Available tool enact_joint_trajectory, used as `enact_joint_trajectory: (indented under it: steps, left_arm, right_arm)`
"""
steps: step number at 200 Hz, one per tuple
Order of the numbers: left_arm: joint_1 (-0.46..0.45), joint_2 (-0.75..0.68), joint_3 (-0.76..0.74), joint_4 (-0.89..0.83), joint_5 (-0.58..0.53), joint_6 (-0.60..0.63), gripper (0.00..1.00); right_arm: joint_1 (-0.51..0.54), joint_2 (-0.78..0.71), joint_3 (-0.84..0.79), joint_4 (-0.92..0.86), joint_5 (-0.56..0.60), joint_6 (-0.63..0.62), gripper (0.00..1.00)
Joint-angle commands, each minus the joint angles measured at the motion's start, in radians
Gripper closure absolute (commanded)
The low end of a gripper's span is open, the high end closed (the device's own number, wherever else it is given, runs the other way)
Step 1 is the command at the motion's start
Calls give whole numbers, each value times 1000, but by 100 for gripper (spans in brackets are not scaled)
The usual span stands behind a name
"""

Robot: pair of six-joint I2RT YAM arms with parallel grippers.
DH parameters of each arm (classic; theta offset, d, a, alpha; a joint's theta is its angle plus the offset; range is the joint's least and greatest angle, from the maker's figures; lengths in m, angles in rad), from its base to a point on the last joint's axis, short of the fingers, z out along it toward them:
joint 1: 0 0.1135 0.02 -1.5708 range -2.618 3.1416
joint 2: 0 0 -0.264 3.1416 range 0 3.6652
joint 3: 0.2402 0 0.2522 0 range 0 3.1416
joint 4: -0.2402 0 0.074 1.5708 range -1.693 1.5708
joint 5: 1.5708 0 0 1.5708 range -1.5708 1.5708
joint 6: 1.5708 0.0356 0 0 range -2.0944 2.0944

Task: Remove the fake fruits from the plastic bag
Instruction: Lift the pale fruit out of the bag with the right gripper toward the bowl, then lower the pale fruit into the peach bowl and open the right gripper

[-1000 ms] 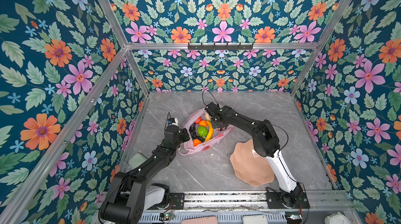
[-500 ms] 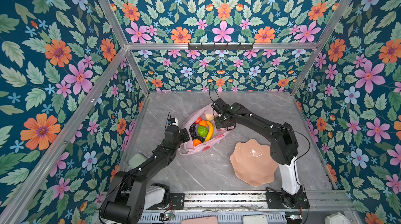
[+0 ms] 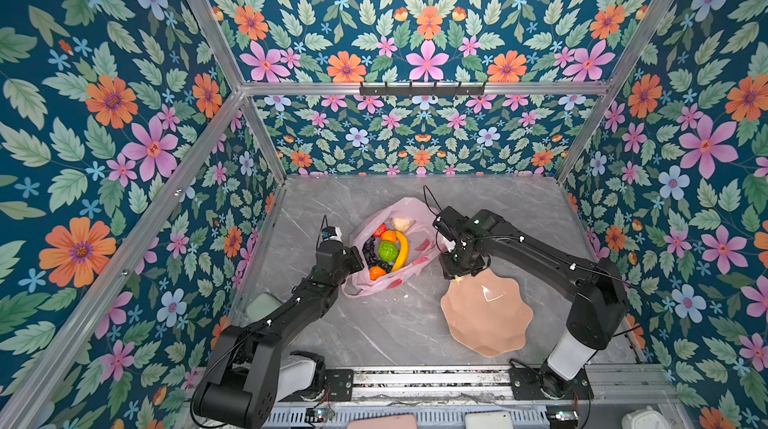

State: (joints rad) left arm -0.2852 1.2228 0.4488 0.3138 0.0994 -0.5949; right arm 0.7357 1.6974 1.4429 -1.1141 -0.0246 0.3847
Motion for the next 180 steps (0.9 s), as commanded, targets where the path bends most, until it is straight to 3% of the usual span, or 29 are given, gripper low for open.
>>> enact_joint_trajectory:
  steps: [1, 72, 180]
  left_arm:
    - [0, 6, 3, 15, -7, 13, 100]
    - [1, 16, 4, 14, -6, 15, 100]
    - [0, 17, -4, 17, -6, 14, 100]
  right_arm:
    - [-1, -29, -59, -75, -33, 24, 49]
    - [-26, -126, -252, -92, -120, 51, 49]
    - [-32, -73, -365, -60, -152, 65, 48]
